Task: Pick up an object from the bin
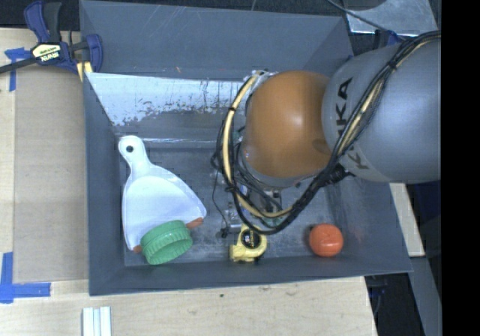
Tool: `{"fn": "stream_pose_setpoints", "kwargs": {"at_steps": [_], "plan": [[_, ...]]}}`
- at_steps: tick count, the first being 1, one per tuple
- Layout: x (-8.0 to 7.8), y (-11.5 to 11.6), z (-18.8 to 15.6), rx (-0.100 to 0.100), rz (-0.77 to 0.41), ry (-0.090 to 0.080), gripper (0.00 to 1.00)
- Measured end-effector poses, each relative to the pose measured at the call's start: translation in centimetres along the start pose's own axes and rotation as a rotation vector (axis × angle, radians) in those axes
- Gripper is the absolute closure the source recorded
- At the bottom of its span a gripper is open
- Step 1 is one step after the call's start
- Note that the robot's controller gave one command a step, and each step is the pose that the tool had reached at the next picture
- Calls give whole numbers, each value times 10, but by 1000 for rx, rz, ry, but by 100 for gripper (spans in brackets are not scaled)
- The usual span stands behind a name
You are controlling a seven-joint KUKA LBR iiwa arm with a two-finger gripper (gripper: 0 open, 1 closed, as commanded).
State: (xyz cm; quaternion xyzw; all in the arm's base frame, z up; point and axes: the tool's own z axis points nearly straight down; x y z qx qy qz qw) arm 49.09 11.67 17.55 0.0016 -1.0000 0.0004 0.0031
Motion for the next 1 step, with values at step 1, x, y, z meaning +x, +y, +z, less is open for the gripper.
{"fn": "stream_pose_setpoints", "kwargs": {"at_steps": [1], "plan": [[-43, 26, 107, 1, 376, 1, 0]]}}
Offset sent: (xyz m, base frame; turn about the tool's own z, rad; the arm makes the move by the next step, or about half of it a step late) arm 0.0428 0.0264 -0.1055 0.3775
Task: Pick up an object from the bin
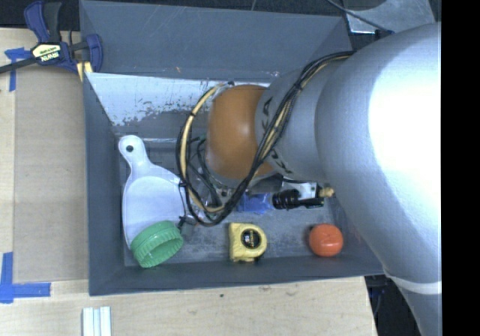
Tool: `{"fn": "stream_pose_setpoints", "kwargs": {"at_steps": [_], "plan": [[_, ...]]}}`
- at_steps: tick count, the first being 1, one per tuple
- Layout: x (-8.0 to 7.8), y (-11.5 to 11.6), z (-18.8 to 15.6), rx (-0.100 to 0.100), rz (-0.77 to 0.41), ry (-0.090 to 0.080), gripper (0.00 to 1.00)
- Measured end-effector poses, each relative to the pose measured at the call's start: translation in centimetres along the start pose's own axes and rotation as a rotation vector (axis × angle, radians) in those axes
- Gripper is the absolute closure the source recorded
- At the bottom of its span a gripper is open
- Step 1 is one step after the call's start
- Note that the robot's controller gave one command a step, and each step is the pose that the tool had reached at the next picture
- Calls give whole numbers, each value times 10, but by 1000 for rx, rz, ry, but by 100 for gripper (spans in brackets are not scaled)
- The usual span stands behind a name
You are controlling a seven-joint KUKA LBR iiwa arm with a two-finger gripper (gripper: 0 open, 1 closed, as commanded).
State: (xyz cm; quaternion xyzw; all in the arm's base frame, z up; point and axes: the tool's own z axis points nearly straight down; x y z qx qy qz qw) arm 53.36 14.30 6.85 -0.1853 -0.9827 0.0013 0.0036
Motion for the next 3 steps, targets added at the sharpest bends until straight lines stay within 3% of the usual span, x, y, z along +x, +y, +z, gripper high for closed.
{"fn": "stream_pose_setpoints", "kwargs": {"at_steps": [1, 2, 3], "plan": [[-2, 1, -3, -4, 3, -6, 100], [-1, 0, -2, -2, 2, -4, 0], [-2, 1, -3, -5, 4, -6, 100]]}}
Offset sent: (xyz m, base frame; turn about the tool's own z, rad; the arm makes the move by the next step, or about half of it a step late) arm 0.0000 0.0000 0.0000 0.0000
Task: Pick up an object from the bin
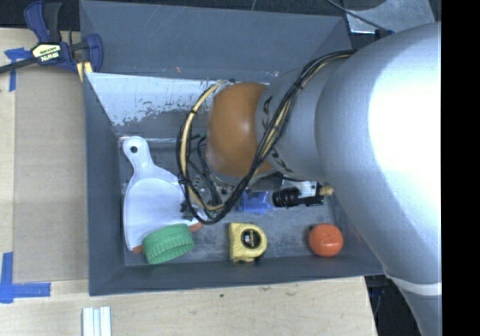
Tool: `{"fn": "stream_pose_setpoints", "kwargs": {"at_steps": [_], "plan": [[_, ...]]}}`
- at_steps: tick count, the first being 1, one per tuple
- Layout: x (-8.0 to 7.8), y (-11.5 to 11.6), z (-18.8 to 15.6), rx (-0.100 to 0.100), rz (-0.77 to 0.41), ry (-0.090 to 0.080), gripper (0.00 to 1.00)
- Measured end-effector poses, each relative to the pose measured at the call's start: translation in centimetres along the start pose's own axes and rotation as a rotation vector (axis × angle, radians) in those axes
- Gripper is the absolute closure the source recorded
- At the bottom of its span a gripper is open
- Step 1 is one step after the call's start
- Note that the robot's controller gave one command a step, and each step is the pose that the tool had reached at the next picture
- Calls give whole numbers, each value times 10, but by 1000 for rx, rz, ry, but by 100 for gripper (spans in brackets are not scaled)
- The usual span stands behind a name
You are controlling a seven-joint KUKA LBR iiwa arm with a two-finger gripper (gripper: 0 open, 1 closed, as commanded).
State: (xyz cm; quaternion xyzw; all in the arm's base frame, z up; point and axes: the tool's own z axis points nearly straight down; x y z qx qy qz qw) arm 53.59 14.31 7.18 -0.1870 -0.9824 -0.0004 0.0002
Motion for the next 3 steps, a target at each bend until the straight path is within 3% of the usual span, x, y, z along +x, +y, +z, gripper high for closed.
{"fn": "stream_pose_setpoints", "kwargs": {"at_steps": [1, 2, 3], "plan": [[-6, 13, -99, -5, -38, -9, 100], [25, -63, -65, -1, -243, -11, 100], [18, -55, -150, -6, 32, -17, 100]]}}
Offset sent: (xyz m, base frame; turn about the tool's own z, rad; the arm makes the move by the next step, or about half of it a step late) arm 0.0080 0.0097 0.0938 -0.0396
